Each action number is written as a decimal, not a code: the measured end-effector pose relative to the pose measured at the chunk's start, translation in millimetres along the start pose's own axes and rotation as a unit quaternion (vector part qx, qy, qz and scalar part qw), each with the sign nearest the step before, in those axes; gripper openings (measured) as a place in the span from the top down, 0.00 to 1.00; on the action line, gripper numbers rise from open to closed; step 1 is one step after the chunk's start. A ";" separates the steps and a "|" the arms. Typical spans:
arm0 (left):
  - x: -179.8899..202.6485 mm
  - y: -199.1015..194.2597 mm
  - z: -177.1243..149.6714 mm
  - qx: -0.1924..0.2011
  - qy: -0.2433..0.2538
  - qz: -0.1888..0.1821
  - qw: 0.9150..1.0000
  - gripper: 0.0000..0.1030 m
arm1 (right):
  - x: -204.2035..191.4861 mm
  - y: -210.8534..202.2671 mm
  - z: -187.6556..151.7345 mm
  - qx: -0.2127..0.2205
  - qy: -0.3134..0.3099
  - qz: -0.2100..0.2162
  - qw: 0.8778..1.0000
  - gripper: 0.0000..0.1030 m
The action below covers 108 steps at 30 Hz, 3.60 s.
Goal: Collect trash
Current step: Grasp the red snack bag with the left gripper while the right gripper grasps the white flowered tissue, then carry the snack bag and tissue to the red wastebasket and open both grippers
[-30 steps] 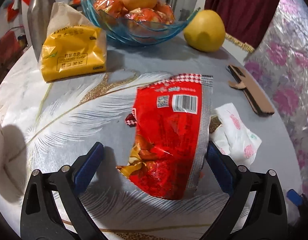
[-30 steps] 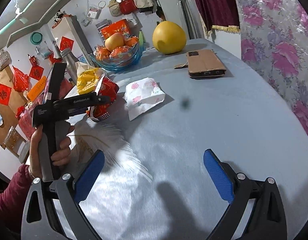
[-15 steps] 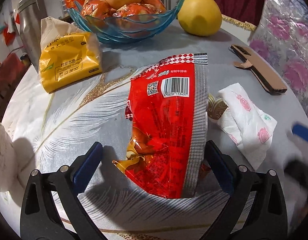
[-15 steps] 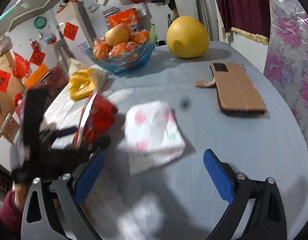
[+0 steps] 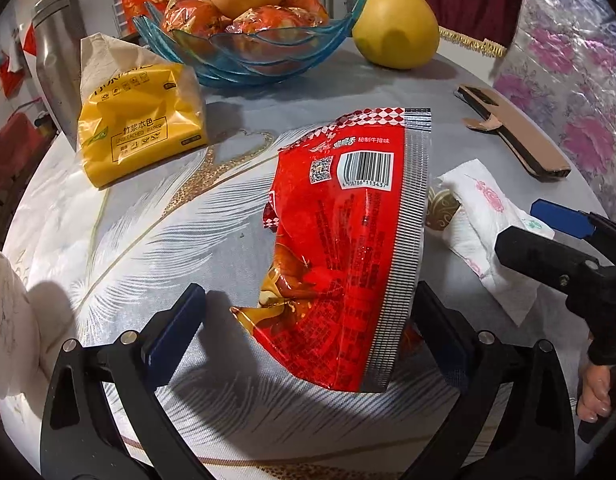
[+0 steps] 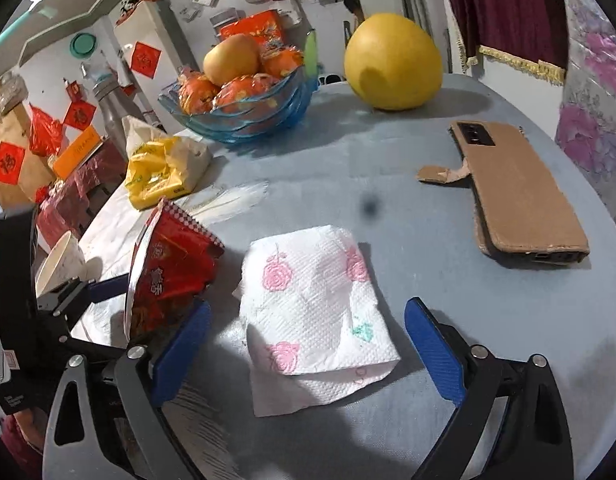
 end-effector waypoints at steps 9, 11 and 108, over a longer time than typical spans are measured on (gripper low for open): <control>0.1 -0.4 -0.5 0.002 -0.003 0.006 1.000 0.06 | 2.3 0.1 -3.8 -0.011 -0.053 -0.043 0.998 0.56; -0.1 -0.7 -1.0 0.002 -0.004 0.006 1.000 0.06 | 3.0 -0.8 -4.5 -0.013 -0.052 -0.032 0.998 0.90; 82.5 -306.2 -117.3 0.236 0.016 -0.031 0.971 0.49 | -62.9 -376.0 -174.0 0.219 -0.023 -0.066 0.973 0.87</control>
Point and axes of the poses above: each gripper's, at about its wrist camera, not at the fingertips, and y roughly the way its jaws point, x to its right, z to its top, the point moved 10 cm from there along y, roughly the way its jaws point, and after that the axes turned 9 degrees about x, right-handed, at the moved point
